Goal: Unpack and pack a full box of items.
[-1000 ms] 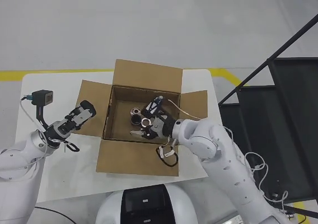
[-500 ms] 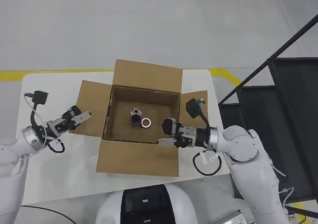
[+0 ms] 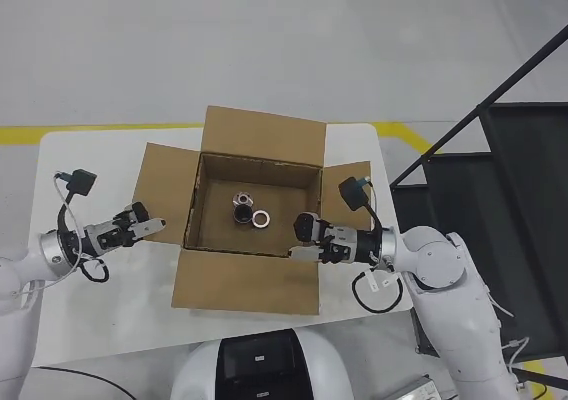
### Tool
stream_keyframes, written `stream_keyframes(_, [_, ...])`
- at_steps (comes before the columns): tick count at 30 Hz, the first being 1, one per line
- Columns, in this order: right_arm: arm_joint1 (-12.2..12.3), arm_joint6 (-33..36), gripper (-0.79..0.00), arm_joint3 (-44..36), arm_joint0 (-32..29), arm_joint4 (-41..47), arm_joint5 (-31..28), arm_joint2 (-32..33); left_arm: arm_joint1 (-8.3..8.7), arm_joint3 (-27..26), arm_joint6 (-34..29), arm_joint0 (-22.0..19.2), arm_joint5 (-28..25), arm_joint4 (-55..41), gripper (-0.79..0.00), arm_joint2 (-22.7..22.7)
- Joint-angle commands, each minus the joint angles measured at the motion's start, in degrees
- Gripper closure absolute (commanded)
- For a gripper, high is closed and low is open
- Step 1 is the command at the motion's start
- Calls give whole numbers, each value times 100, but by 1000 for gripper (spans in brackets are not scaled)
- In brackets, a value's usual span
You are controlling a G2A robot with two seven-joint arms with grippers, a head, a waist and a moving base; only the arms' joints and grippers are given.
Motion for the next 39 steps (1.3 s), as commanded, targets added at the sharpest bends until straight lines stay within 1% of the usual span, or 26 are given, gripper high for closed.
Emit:
stream_keyframes(1, [0, 0, -785, 0, 0, 0, 0, 0, 0, 0, -1, 0, 0, -1, -785, 0])
stream_keyframes(5, [8, -90, -785, -44, -11, -3, 69, 10, 9, -95, 70, 10, 134, 166, -785, 49])
stream_keyframes(6, [22, -74, -785, -80, -24, 87, 136, 51, 9, -70, 160, -3, 122, 33, -785, 17])
stream_keyframes(8, [64, 5, -785, -154, -54, 423, 217, 262, 30, 195, 488, -47, 52, -22, -785, -257])
stream_keyframes(11, [137, 42, -785, -199, -162, 993, 262, 815, 62, 589, 920, -144, 49, 81, -785, -570])
stream_keyframes(14, [198, -154, -785, -83, -309, 1390, 260, 1437, 75, 952, 1235, -282, 67, 179, -785, -633])
stream_keyframes(17, [241, -498, -785, 215, -411, 1588, 212, 1981, 74, 1318, 1432, -502, 138, 363, -785, -482])
stream_keyframes(19, [258, -770, -785, 492, -454, 1625, 207, 2221, 59, 1560, 1546, -708, 222, 549, -785, -257])
stream_keyframes(21, [287, -1087, -785, 761, -426, 1198, 258, 2445, 38, 1774, 1670, -920, 317, 759, -785, -3])
stream_keyframes(23, [294, -1196, -785, 1054, -361, 1270, 385, 2401, 14, 2018, 1971, -1124, 491, 1122, -785, 219])
stream_keyframes(24, [307, -1240, -785, 1194, -316, 1127, 430, 2406, -19, 2131, 2025, -1215, 552, 1079, -785, 405])
stream_keyframes(26, [317, -1145, -785, 1425, -202, 1197, 535, 2251, -67, 2416, 2053, -1441, 638, 973, -785, 666])
stream_keyframes(27, [330, -1110, -785, 1525, -137, 1074, 565, 2204, -92, 2516, 1991, -1536, 608, 896, -785, 809])
stream_keyframes(30, [344, -965, -785, 1791, 61, 1124, 664, 1970, -153, 2851, 1707, -1777, 533, 452, -785, 1083])
stream_keyframes(33, [349, -714, -785, 1940, 205, 1348, 741, 1711, -173, 3072, 1235, -1912, 456, -19, -785, 1191])
stream_keyframes(34, [341, -569, -785, 1966, 243, 1576, 745, 1586, -174, 3133, 1061, -1928, 462, -263, -785, 1179])
stream_keyframes(36, [349, -401, -785, 2003, 310, 1671, 721, 1458, -165, 3123, 718, -1924, 396, -594, -785, 1154])
stream_keyframes(38, [336, -105, -785, 2034, 359, 2223, 744, 1267, -143, 3066, 427, -1876, 325, -831, -785, 1091])
stream_keyframes(39, [344, -6, -785, 2048, 388, 2252, 723, 1232, -142, 2969, 233, -1829, 282, -1088, -785, 1077])
